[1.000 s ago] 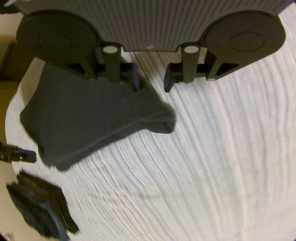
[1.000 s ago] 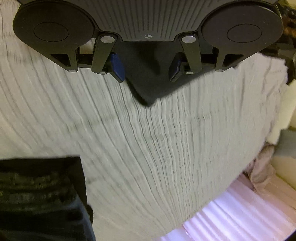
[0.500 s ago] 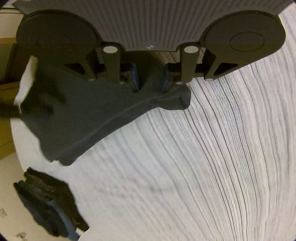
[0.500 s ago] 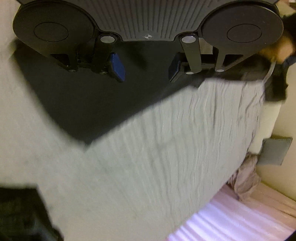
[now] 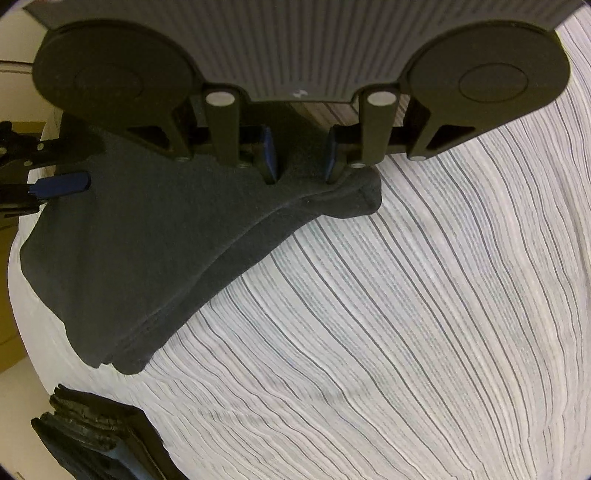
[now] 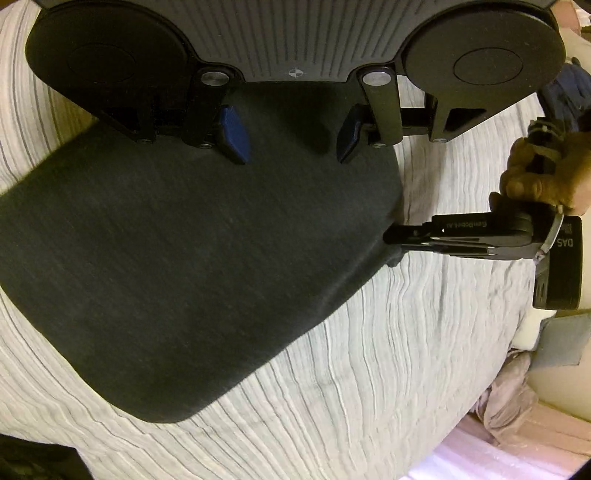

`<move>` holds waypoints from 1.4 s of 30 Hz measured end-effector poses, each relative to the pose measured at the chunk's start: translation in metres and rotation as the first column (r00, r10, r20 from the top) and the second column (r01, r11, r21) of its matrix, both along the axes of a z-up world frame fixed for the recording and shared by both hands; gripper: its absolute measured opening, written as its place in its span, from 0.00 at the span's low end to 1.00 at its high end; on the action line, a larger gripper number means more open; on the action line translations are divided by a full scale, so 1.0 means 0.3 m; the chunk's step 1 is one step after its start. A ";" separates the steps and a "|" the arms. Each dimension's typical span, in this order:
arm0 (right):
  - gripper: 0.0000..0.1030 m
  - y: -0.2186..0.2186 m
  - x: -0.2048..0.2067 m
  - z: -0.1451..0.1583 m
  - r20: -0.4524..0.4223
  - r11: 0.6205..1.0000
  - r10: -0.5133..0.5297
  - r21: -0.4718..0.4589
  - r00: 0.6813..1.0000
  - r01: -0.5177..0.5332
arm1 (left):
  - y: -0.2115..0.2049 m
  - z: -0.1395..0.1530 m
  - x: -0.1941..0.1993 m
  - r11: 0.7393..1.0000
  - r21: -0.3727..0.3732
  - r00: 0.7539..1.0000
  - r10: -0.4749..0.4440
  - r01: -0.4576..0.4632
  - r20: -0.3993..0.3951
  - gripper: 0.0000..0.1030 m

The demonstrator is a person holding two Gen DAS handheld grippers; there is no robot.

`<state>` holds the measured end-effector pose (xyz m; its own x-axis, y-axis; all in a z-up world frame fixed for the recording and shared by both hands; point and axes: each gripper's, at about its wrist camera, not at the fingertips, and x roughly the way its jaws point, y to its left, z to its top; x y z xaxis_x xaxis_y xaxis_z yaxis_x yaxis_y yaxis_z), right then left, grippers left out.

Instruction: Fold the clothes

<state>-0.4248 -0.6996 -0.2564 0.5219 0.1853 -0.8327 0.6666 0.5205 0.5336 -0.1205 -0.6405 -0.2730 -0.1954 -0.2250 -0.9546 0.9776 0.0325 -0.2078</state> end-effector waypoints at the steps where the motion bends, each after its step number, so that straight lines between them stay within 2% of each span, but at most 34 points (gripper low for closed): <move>1: 0.55 0.001 -0.008 0.003 -0.002 1.000 -0.007 0.002 1.000 0.007 | -0.001 0.001 -0.001 1.000 0.001 1.000 -0.003 0.003 0.001 0.24; 6: 0.55 0.000 -0.015 0.026 -0.039 0.999 -0.029 -0.020 0.999 0.028 | 0.004 0.024 -0.018 0.999 -0.001 0.999 -0.040 0.040 0.025 0.24; 9: 0.55 -0.007 -0.026 0.068 -0.092 0.991 -0.088 -0.110 0.992 0.078 | 0.024 0.052 -0.036 0.996 -0.009 0.994 -0.090 0.090 0.057 0.25; 13: 0.55 -0.017 -0.061 0.132 -0.077 0.971 -0.189 -0.162 0.979 0.175 | 0.069 0.090 -0.055 0.991 -0.010 0.986 -0.135 0.137 0.099 0.28; 17: 0.55 0.017 -0.087 0.208 -0.066 0.950 -0.224 -0.240 0.972 0.202 | 0.132 0.134 -0.068 0.986 -0.019 0.980 -0.160 0.164 0.120 0.30; 23: 0.55 0.122 -0.127 0.284 -0.072 0.921 -0.282 -0.300 0.957 0.249 | 0.245 0.195 -0.113 0.979 -0.045 0.972 -0.194 0.201 0.129 0.37; 24: 0.56 0.142 -0.130 0.291 -0.080 0.917 -0.290 -0.308 0.954 0.253 | 0.266 0.204 -0.121 0.977 -0.052 0.971 -0.200 0.208 0.130 0.38; 27: 0.91 0.197 -0.155 0.308 -0.091 0.906 -0.312 -0.330 0.946 0.267 | 0.333 0.223 -0.143 0.973 -0.070 0.970 -0.212 0.221 0.118 0.41; 34: 0.91 0.275 -0.250 0.346 -0.107 0.883 -0.369 -0.349 0.923 0.312 | 0.417 0.222 -0.213 0.958 -0.080 0.957 -0.265 0.276 0.120 0.44; 36: 0.91 0.289 -0.265 0.355 -0.115 0.884 -0.369 -0.351 0.922 0.310 | 0.419 0.224 -0.235 0.954 -0.091 0.955 -0.274 0.284 0.110 0.48; 39: 0.91 0.286 -0.286 0.359 -0.120 0.886 -0.366 -0.349 0.923 0.306 | 0.409 0.241 -0.265 0.951 -0.128 0.959 -0.270 0.280 0.092 0.60; 42: 0.91 0.252 -0.308 0.355 -0.116 0.890 -0.362 -0.339 0.925 0.306 | 0.374 0.263 -0.288 0.954 -0.171 0.969 -0.239 0.247 0.066 0.64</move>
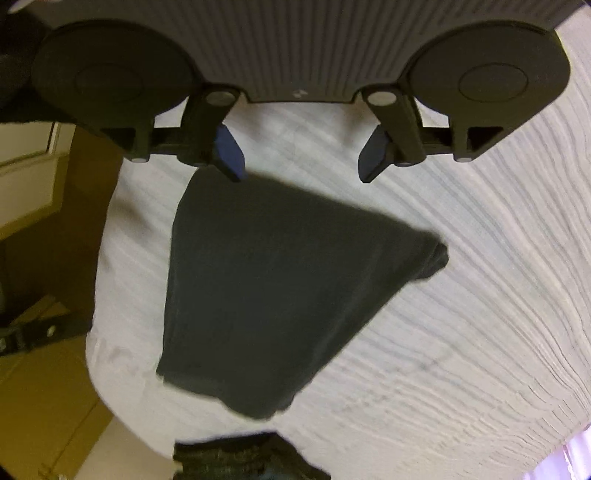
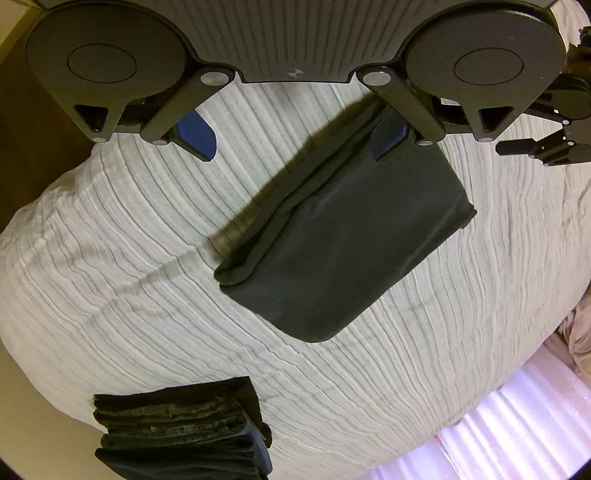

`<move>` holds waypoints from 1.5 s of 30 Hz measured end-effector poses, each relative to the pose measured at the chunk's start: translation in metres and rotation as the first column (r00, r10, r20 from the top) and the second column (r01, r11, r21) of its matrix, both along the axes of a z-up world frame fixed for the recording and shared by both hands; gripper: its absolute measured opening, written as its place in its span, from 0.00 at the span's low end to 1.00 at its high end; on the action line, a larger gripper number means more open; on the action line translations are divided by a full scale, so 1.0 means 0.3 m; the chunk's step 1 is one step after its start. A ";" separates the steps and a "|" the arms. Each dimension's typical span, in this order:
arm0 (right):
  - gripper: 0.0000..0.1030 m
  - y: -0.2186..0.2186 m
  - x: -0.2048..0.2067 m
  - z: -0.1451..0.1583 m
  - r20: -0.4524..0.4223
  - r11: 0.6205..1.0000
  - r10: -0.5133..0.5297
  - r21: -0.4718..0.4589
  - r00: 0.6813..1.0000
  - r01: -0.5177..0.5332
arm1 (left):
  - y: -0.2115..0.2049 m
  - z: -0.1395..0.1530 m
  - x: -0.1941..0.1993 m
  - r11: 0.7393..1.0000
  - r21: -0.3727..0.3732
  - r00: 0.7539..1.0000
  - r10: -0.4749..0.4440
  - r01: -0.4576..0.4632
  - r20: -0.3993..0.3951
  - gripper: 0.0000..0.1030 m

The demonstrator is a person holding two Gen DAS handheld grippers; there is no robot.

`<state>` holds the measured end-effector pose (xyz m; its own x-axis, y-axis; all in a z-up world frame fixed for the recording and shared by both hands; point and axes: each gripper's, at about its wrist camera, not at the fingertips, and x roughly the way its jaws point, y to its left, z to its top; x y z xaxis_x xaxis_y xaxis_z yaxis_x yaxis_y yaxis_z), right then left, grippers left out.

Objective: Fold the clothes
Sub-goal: 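Move both open grippers to the end of the folded bundle, then grasp the bundle end with the right gripper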

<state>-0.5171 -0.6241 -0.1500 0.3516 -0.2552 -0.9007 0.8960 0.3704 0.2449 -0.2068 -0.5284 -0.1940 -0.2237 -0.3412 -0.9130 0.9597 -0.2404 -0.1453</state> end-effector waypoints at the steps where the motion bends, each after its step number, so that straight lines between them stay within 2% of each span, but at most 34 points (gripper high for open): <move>1: 0.91 -0.021 -0.008 -0.002 0.006 1.000 0.003 0.001 1.000 -0.003 | -0.018 0.007 -0.014 1.000 -0.007 1.000 0.011 -0.011 -0.005 0.64; 5: 0.91 -0.135 -0.043 -0.018 0.044 1.000 0.021 -0.003 0.999 -0.021 | -0.104 0.033 -0.094 0.999 -0.029 0.999 0.028 -0.029 -0.040 0.64; 8: 0.91 -0.239 -0.078 -0.053 0.110 0.999 0.036 0.005 0.993 -0.037 | -0.181 0.046 -0.171 0.998 -0.054 0.998 0.039 -0.042 -0.058 0.63; 12: 0.90 -0.387 -0.102 -0.153 0.207 0.994 0.078 0.065 0.975 -0.093 | -0.297 0.023 -0.275 0.996 -0.022 0.995 0.086 -0.087 -0.055 0.63; 15: 0.90 -0.474 -0.105 -0.236 0.270 0.987 0.072 0.117 0.960 -0.107 | -0.376 0.001 -0.344 0.996 0.010 0.995 0.092 -0.091 -0.039 0.63; 18: 0.69 -0.528 -0.105 -0.305 0.316 0.979 0.035 0.180 0.948 -0.096 | -0.431 -0.012 -0.386 0.997 0.029 0.998 0.066 -0.065 -0.006 0.63; 20: 0.69 -0.553 -0.111 -0.338 0.337 0.973 0.001 0.215 0.941 -0.079 | -0.444 -0.011 -0.392 0.998 0.034 0.998 0.056 -0.057 0.010 0.63; 21: 0.59 -0.557 -0.119 -0.348 0.336 0.972 -0.007 0.222 0.942 -0.071 | -0.449 -0.010 -0.394 0.998 0.037 0.998 0.052 -0.053 0.017 0.63; 22: 0.41 -0.561 -0.126 -0.357 0.333 0.972 -0.014 0.228 0.943 -0.066 | -0.455 -0.009 -0.396 0.998 0.039 0.999 0.048 -0.049 0.025 0.63; 23: 0.39 -0.561 -0.135 -0.357 0.327 0.972 -0.003 0.223 0.945 -0.074 | -0.457 -0.001 -0.389 0.998 0.032 0.998 0.057 -0.058 0.026 0.63; 24: 0.32 -0.561 -0.142 -0.355 0.321 0.973 0.010 0.217 0.947 -0.084 | -0.458 0.010 -0.379 0.997 0.021 0.997 0.070 -0.070 0.024 0.63; 26: 0.28 -0.545 -0.131 -0.314 0.324 0.976 0.089 0.159 0.942 -0.147 | -0.461 0.031 -0.358 0.995 0.000 0.995 0.096 -0.096 0.020 0.63; 28: 0.26 -0.510 -0.097 -0.237 0.366 0.962 0.235 0.047 0.901 -0.270 | -0.461 0.042 -0.338 0.993 -0.014 0.993 0.120 -0.120 0.017 0.63; 30: 0.26 -0.494 -0.081 -0.189 0.457 0.930 0.331 -0.013 0.825 -0.366 | -0.457 0.036 -0.321 0.990 -0.015 0.990 0.141 -0.141 0.020 0.63; 31: 0.26 -0.494 -0.077 -0.186 0.462 0.920 0.358 -0.027 0.812 -0.391 | -0.459 0.025 -0.319 0.990 -0.006 0.990 0.139 -0.139 0.025 0.63; 32: 0.26 -0.506 -0.077 -0.198 0.447 0.919 0.362 -0.024 0.818 -0.394 | -0.461 0.009 -0.323 0.991 0.006 0.991 0.130 -0.130 0.038 0.63; 34: 0.26 -0.549 -0.103 -0.267 0.409 0.945 0.284 0.036 0.867 -0.326 | -0.472 -0.013 -0.344 0.995 0.017 0.993 0.100 -0.101 0.055 0.63; 37: 0.26 -0.608 -0.158 -0.377 0.369 0.962 0.178 0.129 0.912 -0.240 | -0.491 -0.035 -0.380 0.999 0.014 0.997 0.048 -0.049 0.060 0.63; 41: 0.26 -0.602 -0.161 -0.381 0.360 0.960 0.187 0.128 0.914 -0.248 | -0.546 -0.046 -0.413 1.000 -0.022 0.999 -0.010 0.011 0.049 0.63; 45: 0.26 -0.603 -0.180 -0.388 0.390 0.963 0.142 0.157 0.910 -0.218 | -0.662 -0.056 -0.404 0.996 -0.064 0.996 -0.056 0.061 0.064 0.63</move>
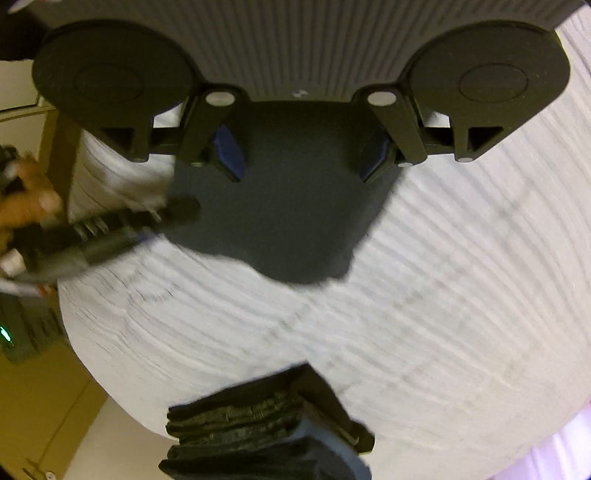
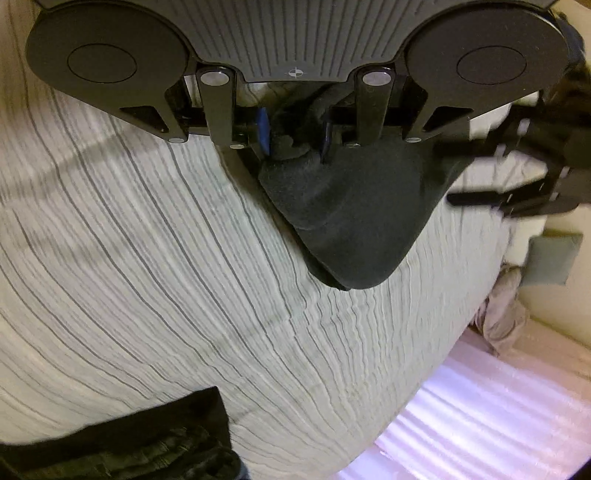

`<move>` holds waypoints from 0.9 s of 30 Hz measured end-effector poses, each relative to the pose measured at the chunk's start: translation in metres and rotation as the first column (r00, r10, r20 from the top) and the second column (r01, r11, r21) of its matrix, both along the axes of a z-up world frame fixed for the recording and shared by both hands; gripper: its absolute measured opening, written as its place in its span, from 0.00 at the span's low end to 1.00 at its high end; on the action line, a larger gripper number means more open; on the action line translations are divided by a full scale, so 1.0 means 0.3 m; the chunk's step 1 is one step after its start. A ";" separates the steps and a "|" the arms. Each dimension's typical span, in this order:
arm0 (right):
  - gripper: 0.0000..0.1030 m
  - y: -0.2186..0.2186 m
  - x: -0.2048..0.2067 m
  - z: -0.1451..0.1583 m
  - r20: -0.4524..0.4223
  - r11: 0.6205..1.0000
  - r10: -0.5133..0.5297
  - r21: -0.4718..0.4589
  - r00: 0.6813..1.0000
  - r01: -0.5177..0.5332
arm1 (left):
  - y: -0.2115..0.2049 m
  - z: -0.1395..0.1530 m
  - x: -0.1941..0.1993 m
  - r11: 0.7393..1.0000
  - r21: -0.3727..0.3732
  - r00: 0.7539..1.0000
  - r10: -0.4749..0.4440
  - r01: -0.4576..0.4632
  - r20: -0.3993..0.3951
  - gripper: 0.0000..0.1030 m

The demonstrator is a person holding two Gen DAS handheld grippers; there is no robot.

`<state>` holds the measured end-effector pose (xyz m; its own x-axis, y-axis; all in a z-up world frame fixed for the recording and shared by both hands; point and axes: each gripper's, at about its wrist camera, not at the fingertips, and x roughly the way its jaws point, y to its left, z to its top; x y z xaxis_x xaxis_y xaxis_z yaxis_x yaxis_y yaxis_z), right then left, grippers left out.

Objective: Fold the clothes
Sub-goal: 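Grasp the bundle end with the right gripper, then grasp the other bundle end with the left gripper while the right gripper holds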

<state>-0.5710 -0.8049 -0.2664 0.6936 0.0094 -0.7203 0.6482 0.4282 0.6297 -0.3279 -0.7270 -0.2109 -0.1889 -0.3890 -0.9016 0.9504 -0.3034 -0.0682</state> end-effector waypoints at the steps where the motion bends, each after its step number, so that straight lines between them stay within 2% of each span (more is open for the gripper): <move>1: 0.26 0.003 -0.005 -0.002 0.007 1.000 -0.004 0.007 1.000 0.004 | -0.040 -0.016 0.011 1.000 0.007 1.000 -0.008 0.008 -0.004 0.63; 3: 0.26 0.004 -0.007 0.001 0.014 1.000 -0.005 0.008 1.000 0.005 | -0.120 -0.060 0.034 0.999 0.049 0.999 -0.023 0.025 -0.026 0.62; 5: 0.26 0.005 -0.007 -0.001 0.019 1.000 -0.008 0.007 1.000 0.008 | -0.183 -0.114 0.044 0.991 0.123 0.996 -0.047 0.057 -0.080 0.37; 6: 0.26 0.007 -0.009 -0.004 0.020 1.000 -0.013 0.009 1.000 0.013 | -0.204 -0.136 0.044 0.985 0.156 0.992 -0.061 0.078 -0.110 0.35; 7: 0.26 0.010 -0.012 -0.005 0.019 1.000 -0.021 0.012 1.000 0.020 | -0.205 -0.136 0.047 0.983 0.164 0.991 -0.065 0.084 -0.120 0.32; 8: 0.26 0.011 -0.012 -0.007 0.016 0.999 -0.029 0.015 0.999 0.028 | -0.200 -0.127 0.051 0.983 0.163 0.990 -0.066 0.086 -0.123 0.21; 9: 0.26 0.012 -0.012 -0.009 0.013 0.999 -0.036 0.018 0.999 0.035 | -0.195 -0.118 0.055 0.983 0.162 0.990 -0.068 0.088 -0.126 0.16; 11: 0.26 0.009 -0.005 -0.002 0.008 0.999 -0.040 0.016 0.999 0.040 | -0.174 -0.086 0.066 0.986 0.139 0.990 -0.070 0.087 -0.123 0.12; 13: 0.26 0.014 0.010 0.035 0.039 1.000 -0.024 -0.012 0.999 0.025 | -0.124 -0.026 0.085 0.994 0.081 0.994 -0.065 0.073 -0.093 0.12; 15: 0.26 0.016 0.031 0.072 0.091 0.999 0.012 -0.045 0.996 -0.008 | -0.096 -0.009 0.107 0.997 0.060 0.995 -0.039 0.044 -0.089 0.12; 18: 0.26 -0.006 0.055 0.034 0.034 0.999 0.026 -0.045 0.999 -0.024 | -0.131 -0.078 0.094 0.996 0.084 0.995 -0.018 0.027 -0.101 0.14; 20: 0.26 -0.026 0.052 -0.010 -0.001 1.000 0.014 -0.019 1.000 -0.014 | -0.178 -0.139 0.059 0.994 0.108 0.997 -0.025 0.033 -0.077 0.24; 21: 0.26 -0.035 0.042 -0.027 -0.004 1.000 0.006 -0.001 1.000 -0.006 | -0.201 -0.163 0.052 0.992 0.124 0.997 -0.017 0.026 -0.069 0.26; 24: 0.27 -0.053 0.029 -0.016 -0.022 1.000 0.004 0.010 1.000 -0.004 | -0.199 -0.146 0.074 0.993 0.116 0.998 -0.018 0.025 -0.061 0.38; 25: 0.41 -0.058 0.026 -0.004 -0.029 1.000 0.007 0.008 1.000 -0.006 | -0.184 -0.123 0.089 0.995 0.100 0.998 -0.013 0.019 -0.060 0.42; 27: 0.60 -0.067 0.022 0.021 -0.043 1.000 0.013 0.000 0.999 -0.013 | -0.126 -0.053 0.139 0.998 0.058 0.998 0.033 -0.029 -0.059 0.42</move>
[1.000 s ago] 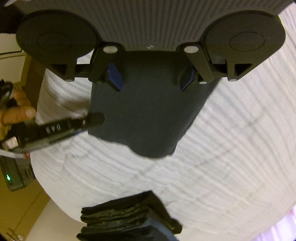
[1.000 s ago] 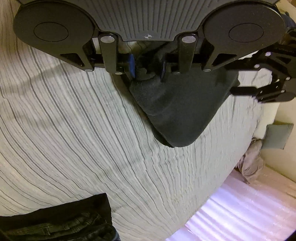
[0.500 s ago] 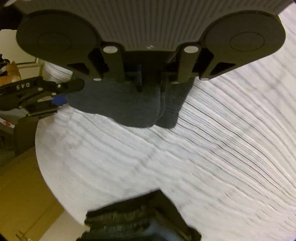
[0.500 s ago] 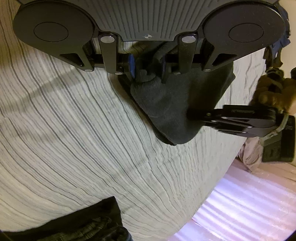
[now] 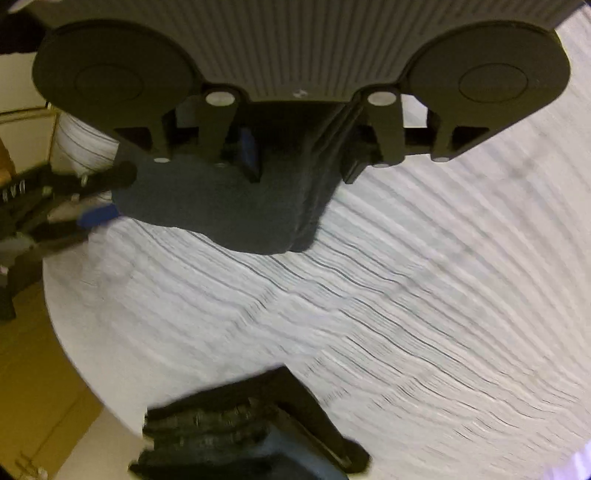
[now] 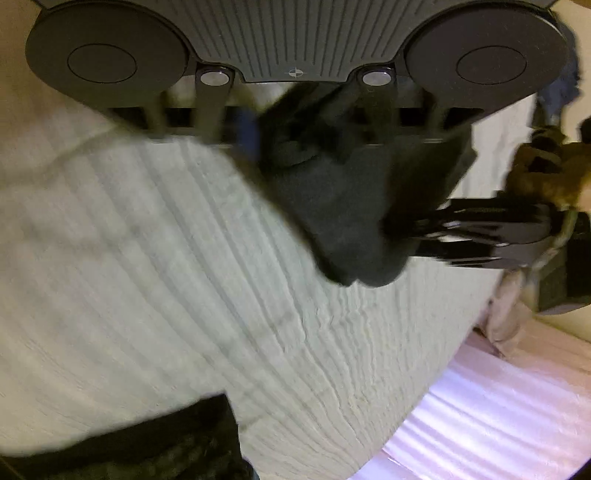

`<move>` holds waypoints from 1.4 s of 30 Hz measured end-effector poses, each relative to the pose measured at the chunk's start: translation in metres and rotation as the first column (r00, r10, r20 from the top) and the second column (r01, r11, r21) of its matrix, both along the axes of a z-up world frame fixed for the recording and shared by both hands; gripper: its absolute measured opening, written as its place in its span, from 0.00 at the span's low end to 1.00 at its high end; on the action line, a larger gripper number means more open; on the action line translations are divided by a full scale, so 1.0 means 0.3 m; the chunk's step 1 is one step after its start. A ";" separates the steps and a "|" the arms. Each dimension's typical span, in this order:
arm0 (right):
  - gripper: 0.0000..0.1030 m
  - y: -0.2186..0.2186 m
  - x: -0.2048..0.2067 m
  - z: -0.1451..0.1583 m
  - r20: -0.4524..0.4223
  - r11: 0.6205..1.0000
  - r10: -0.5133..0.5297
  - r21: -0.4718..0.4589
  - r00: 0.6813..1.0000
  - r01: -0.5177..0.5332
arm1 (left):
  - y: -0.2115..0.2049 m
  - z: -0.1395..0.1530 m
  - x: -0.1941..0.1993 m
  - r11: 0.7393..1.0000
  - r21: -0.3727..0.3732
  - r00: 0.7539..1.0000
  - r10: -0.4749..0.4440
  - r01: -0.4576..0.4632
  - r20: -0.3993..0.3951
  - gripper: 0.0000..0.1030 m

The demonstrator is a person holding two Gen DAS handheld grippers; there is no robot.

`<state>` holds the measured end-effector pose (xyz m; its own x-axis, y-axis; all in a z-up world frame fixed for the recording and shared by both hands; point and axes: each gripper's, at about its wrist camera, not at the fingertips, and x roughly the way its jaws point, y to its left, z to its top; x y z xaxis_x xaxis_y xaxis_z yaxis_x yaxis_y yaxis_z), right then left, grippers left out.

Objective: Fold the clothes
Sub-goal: 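Grasp the other bundle end with the left gripper while the right gripper holds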

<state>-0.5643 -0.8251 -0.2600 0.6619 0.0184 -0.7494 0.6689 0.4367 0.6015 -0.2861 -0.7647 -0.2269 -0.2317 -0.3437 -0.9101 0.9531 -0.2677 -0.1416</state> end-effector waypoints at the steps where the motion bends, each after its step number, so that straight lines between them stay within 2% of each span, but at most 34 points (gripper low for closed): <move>1: 0.60 -0.004 0.007 0.031 0.005 0.999 0.015 -0.035 1.000 -0.015 | 0.042 0.024 0.038 0.999 -0.006 0.999 0.052 -0.052 0.002 0.43; 3: 0.60 -0.016 0.032 0.093 0.015 0.993 0.058 -0.107 0.998 -0.056 | 0.135 0.063 0.121 0.985 -0.009 0.985 0.173 -0.173 0.007 0.46; 5: 0.60 -0.026 0.081 0.125 0.022 0.982 0.123 -0.144 0.992 -0.118 | 0.227 0.102 0.204 0.956 -0.012 0.956 0.292 -0.292 0.012 0.46; 7: 0.60 -0.045 0.159 0.122 0.016 0.963 0.225 -0.154 0.974 -0.220 | 0.352 0.103 0.290 0.911 0.015 0.912 0.411 -0.411 0.005 0.48; 8: 0.60 -0.054 0.198 0.105 -0.003 0.949 0.278 -0.150 0.960 -0.276 | 0.410 0.088 0.318 0.886 0.043 0.887 0.462 -0.462 0.003 0.51; 10: 0.60 -0.068 0.269 0.057 -0.058 0.912 0.385 -0.128 0.921 -0.389 | 0.517 0.053 0.365 0.828 0.104 0.833 0.553 -0.551 0.004 0.54; 12: 0.60 -0.089 0.320 0.006 -0.103 0.877 0.461 -0.099 0.881 -0.470 | 0.595 0.008 0.381 0.776 0.176 0.786 0.618 -0.606 -0.019 0.54; 13: 0.61 -0.105 0.327 -0.015 -0.099 0.874 0.473 -0.077 0.876 -0.480 | 0.632 -0.015 0.387 0.748 0.213 0.761 0.648 -0.629 -0.030 0.54; 15: 0.64 -0.138 0.340 -0.050 -0.094 0.868 0.490 -0.038 0.867 -0.495 | 0.663 -0.052 0.381 0.724 0.240 0.730 0.678 -0.646 -0.079 0.55; 16: 0.70 -0.153 0.346 -0.065 -0.092 0.866 0.497 -0.022 0.863 -0.500 | 0.675 -0.070 0.376 0.715 0.251 0.715 0.691 -0.653 -0.106 0.56; 19: 0.74 -0.179 0.349 -0.095 -0.066 0.861 0.508 0.009 0.859 -0.508 | 0.711 -0.123 0.362 0.686 0.284 0.665 0.724 -0.669 -0.183 0.59; 22: 0.78 -0.185 0.347 -0.119 -0.044 0.861 0.509 0.037 0.860 -0.508 | 0.721 -0.174 0.358 0.674 0.289 0.628 0.739 -0.680 -0.245 0.62; 24: 0.85 -0.192 0.362 -0.128 -0.034 0.864 0.502 0.066 0.864 -0.500 | 0.733 -0.200 0.355 0.666 0.290 0.608 0.746 -0.687 -0.272 0.64; 26: 0.91 -0.193 0.378 -0.139 -0.024 0.862 0.502 0.092 0.864 -0.498 | 0.743 -0.211 0.354 0.664 0.286 0.598 0.747 -0.691 -0.290 0.64; 28: 0.91 -0.188 0.417 -0.149 -0.019 0.857 0.507 0.117 0.862 -0.502 | 0.754 -0.210 0.358 0.666 0.282 0.595 0.744 -0.690 -0.303 0.64; 29: 0.87 -0.180 0.427 -0.145 -0.011 0.853 0.511 0.127 0.859 -0.506 | 0.759 -0.206 0.358 0.671 0.279 0.598 0.740 -0.687 -0.307 0.64; 30: 0.60 -0.172 0.431 -0.138 0.004 0.849 0.514 0.143 0.858 -0.509 | 0.763 -0.201 0.359 0.676 0.276 0.602 0.736 -0.683 -0.311 0.64; 34: 0.55 -0.159 0.417 -0.120 0.018 0.848 0.511 0.150 0.859 -0.508 | 0.770 -0.209 0.358 0.694 0.283 0.610 0.718 -0.662 -0.335 0.64; 38: 0.55 -0.217 0.420 -0.167 0.048 0.825 0.537 0.181 0.842 -0.536 | 0.752 -0.247 0.354 0.678 0.315 0.585 0.734 -0.665 -0.345 0.64; 41: 0.55 -0.229 0.447 -0.194 0.066 0.819 0.534 0.205 0.843 -0.535 | 0.753 -0.271 0.362 0.637 0.369 0.536 0.770 -0.677 -0.346 0.64; 42: 0.51 -0.227 0.446 -0.188 0.060 0.822 0.531 0.205 0.845 -0.531 | 0.753 -0.277 0.364 0.624 0.386 0.519 0.781 -0.680 -0.347 0.64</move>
